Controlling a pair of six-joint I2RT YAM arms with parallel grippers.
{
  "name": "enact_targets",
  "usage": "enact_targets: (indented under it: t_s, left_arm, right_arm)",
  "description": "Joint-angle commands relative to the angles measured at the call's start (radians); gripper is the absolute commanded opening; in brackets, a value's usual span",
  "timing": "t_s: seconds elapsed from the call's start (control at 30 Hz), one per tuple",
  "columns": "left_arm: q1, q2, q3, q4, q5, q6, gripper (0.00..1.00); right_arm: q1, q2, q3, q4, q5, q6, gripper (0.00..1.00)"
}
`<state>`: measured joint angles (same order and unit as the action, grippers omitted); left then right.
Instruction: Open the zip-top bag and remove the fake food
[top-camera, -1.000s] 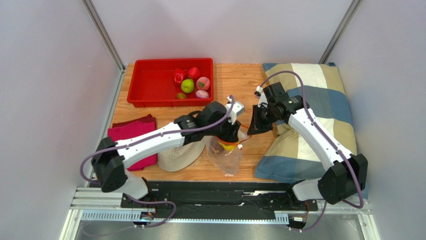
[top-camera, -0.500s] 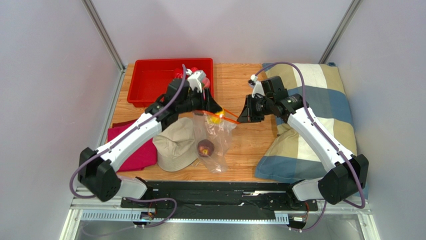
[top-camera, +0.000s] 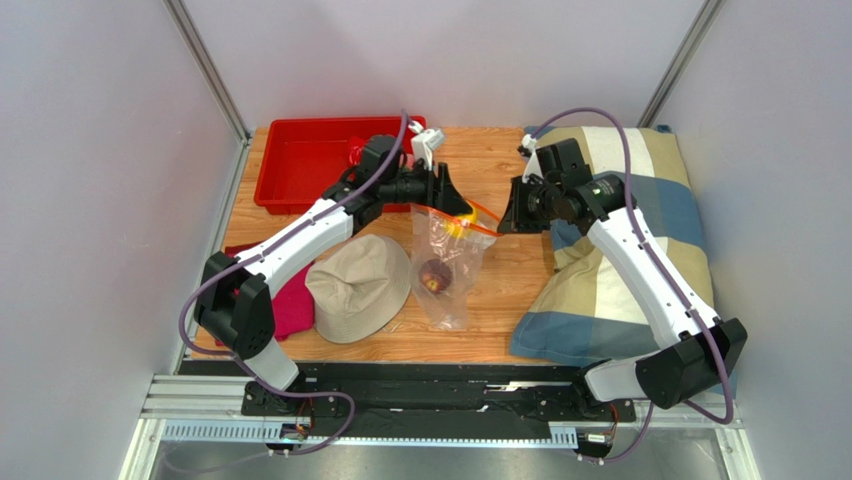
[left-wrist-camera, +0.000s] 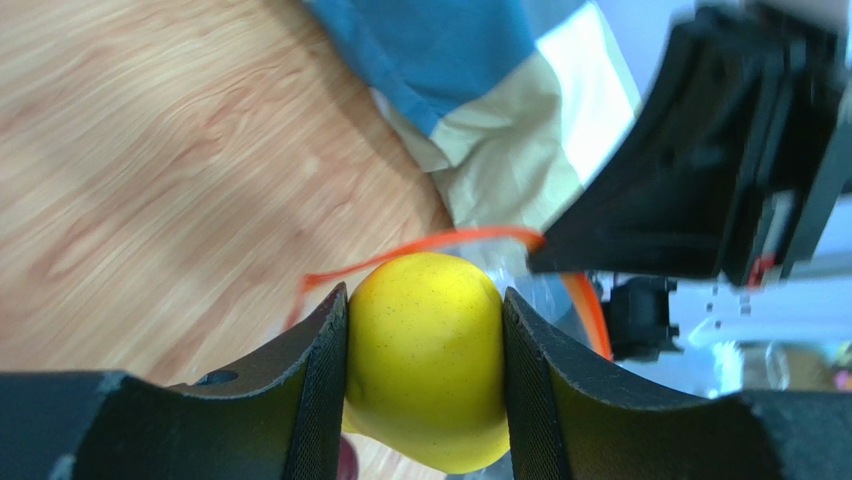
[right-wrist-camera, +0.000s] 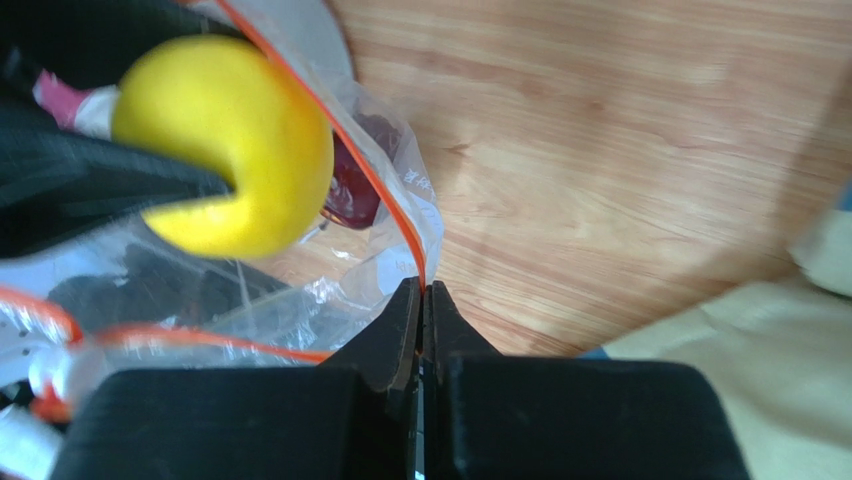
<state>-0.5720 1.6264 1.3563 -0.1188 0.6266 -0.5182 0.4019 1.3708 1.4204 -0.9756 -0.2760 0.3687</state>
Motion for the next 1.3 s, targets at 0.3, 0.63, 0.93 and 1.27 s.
enact_targets:
  t_s: [0.3,0.63,0.93,1.27]
  left_arm:
    - [-0.138,-0.031,0.064,0.278,0.323,0.101,0.0]
    - [-0.144,-0.117,0.015,0.207,-0.122,0.141,0.0]
    - [-0.276,-0.051,0.231,0.083,-0.189,0.484,0.0]
    - [-0.338,0.047,0.388,-0.185,-0.538,0.363,0.0]
  right_arm:
    - [-0.018,0.017,0.144,-0.149,0.156,-0.05,0.0]
    - [-0.018,-0.044,0.147,-0.149,0.213,-0.103,0.0]
    - [0.002,-0.007,0.27,-0.182,0.164,-0.1,0.0]
    - [0.006,-0.042,0.278,-0.117,0.032,-0.036,0.0]
